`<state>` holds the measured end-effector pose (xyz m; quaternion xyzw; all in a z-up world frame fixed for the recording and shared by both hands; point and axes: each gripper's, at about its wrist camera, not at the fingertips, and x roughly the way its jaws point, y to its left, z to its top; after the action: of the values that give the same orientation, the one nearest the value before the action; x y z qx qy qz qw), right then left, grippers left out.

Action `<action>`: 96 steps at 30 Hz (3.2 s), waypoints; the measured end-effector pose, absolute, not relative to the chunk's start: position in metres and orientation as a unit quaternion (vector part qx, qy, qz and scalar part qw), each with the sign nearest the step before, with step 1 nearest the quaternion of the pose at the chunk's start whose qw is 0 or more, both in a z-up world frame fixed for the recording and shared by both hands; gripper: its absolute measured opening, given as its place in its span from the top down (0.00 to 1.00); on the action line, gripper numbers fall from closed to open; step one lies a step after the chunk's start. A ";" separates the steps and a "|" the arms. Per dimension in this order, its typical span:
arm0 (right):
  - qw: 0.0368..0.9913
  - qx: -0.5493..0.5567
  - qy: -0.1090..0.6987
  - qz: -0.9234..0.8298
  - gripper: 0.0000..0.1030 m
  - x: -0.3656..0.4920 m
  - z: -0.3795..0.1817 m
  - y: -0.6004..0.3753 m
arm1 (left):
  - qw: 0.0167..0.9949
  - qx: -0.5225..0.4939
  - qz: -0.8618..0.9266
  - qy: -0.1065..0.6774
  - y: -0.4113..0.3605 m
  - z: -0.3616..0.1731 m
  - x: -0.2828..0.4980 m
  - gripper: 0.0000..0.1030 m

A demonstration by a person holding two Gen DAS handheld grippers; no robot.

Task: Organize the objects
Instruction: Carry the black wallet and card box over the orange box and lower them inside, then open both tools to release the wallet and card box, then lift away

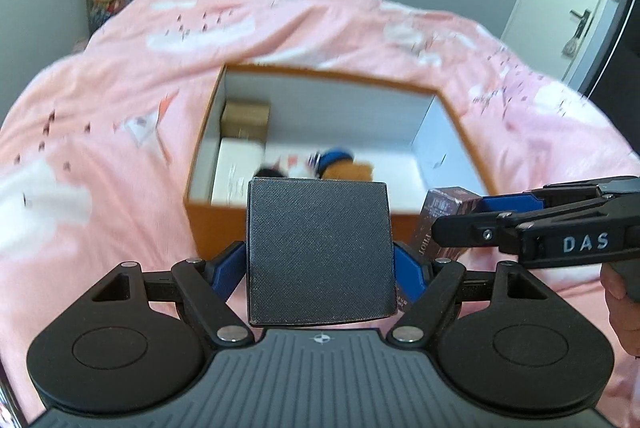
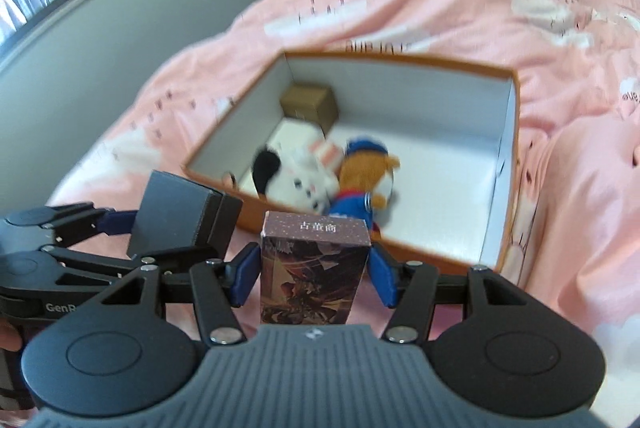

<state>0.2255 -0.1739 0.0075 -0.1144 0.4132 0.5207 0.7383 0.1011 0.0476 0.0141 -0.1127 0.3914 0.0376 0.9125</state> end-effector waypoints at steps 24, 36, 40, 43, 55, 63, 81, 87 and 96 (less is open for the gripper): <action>0.797 -0.088 0.386 0.456 0.42 0.343 0.012 -0.112 | 0.892 -0.103 0.012 0.440 0.079 -0.031 0.304 0.13; 0.787 -0.110 0.410 0.448 0.42 0.369 -0.019 -0.083 | 0.880 -0.039 0.039 0.472 0.063 -0.063 0.332 0.13; 0.779 -0.104 0.429 0.446 0.42 0.377 -0.026 -0.082 | 0.877 -0.005 0.050 0.477 0.057 -0.069 0.334 0.10; 0.778 -0.104 0.434 0.442 0.42 0.379 -0.029 -0.081 | 0.878 -0.016 0.045 0.477 0.060 -0.071 0.334 0.10; 0.784 -0.125 0.439 0.421 0.41 0.387 -0.034 -0.062 | 0.895 -0.047 0.033 0.442 0.077 -0.051 0.319 0.16; 0.785 -0.151 0.456 0.392 0.41 0.392 -0.036 -0.044 | 0.885 0.034 0.003 0.465 0.069 -0.050 0.306 0.37; 0.748 -0.088 0.531 0.388 0.42 0.411 -0.051 -0.019 | 0.843 0.105 -0.001 0.528 0.073 -0.070 0.323 0.37; 0.734 -0.075 0.555 0.384 0.40 0.414 -0.063 -0.018 | 0.849 0.093 0.008 0.521 0.078 -0.073 0.319 0.39; 0.719 -0.082 0.582 0.370 0.41 0.412 -0.083 -0.021 | 0.856 0.064 0.008 0.513 0.085 -0.070 0.314 0.47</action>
<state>0.4116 -0.0206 -0.0826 -0.0819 0.5819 0.3703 0.7194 0.3137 0.0846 -0.0697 0.0640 0.5128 0.0075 0.8561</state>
